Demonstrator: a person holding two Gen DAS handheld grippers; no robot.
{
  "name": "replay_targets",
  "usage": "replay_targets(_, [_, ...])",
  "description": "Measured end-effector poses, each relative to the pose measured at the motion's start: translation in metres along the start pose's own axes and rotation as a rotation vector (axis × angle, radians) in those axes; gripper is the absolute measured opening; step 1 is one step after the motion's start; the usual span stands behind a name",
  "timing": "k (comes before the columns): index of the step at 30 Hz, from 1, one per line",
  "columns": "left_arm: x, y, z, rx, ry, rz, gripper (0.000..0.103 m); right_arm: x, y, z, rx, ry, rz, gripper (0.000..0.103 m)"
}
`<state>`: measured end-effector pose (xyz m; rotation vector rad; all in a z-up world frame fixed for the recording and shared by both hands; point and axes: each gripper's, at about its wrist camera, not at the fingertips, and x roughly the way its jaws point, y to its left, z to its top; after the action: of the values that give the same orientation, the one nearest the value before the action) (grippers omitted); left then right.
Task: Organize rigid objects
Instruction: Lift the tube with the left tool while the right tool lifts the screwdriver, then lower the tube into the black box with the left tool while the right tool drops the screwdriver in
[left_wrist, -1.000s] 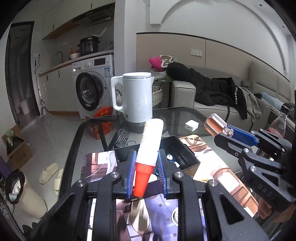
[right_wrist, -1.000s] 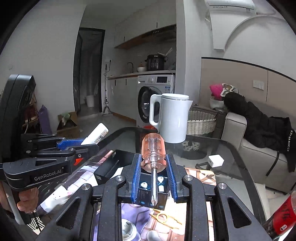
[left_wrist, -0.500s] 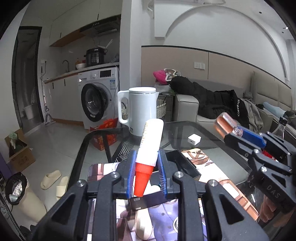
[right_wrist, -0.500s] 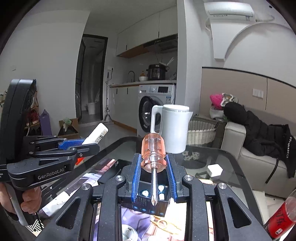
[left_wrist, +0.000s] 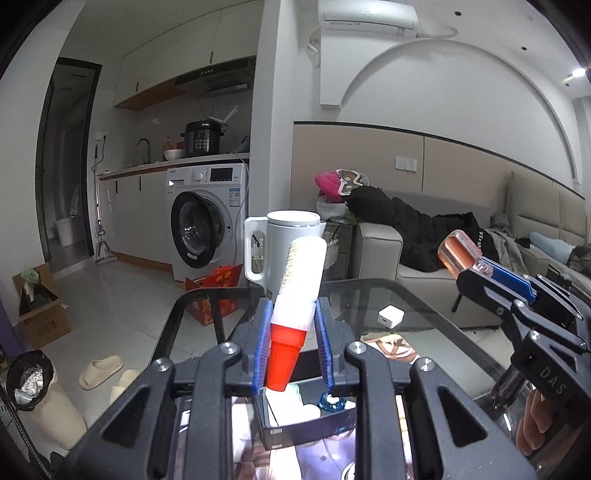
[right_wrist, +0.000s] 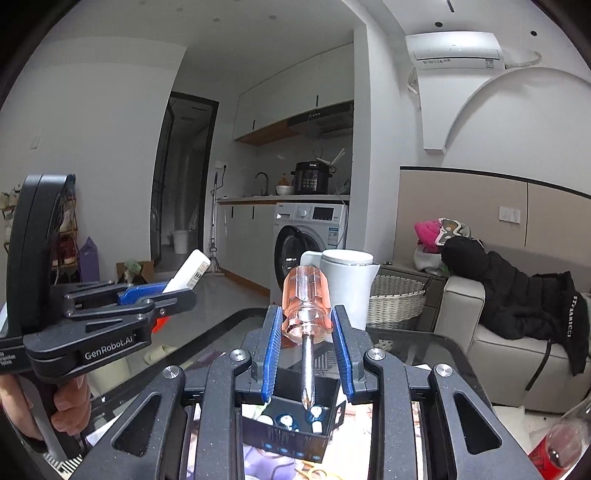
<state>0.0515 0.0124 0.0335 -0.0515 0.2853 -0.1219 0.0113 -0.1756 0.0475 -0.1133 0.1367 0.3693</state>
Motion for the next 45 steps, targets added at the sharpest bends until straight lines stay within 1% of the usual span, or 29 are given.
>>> replay_targets(3, [0.005,0.003,0.006,-0.029,-0.01,-0.007,0.021,0.002,-0.004,0.009,0.026,-0.023,0.003,0.027])
replay_targets(8, [0.019,-0.002,0.008,-0.037,-0.02,0.005,0.021,0.02,0.0,0.017,0.029,-0.013,0.015,0.027])
replay_targets(16, [0.033,-0.003,0.015,-0.073,-0.039,0.008,0.021,0.055,0.003,0.027,0.062,-0.001,-0.02,0.027])
replay_targets(24, [0.038,0.001,0.012,-0.089,-0.031,0.014,0.021,0.07,0.004,0.023,0.055,0.018,-0.028,0.027])
replay_targets(36, [0.051,-0.006,0.013,-0.084,0.017,0.023,0.021,0.091,0.001,0.022,0.066,0.068,-0.044,0.027])
replay_targets(38, [0.057,-0.007,0.011,-0.082,0.038,0.027,0.021,0.095,0.001,0.02,0.068,0.08,-0.043,0.027])
replay_targets(42, [0.071,-0.006,0.007,-0.091,0.107,0.026,0.021,0.104,-0.004,0.016,0.084,0.117,-0.034,0.027])
replay_targets(45, [0.083,-0.006,0.002,-0.092,0.152,0.048,0.021,0.113,-0.007,0.011,0.098,0.162,-0.023,0.027])
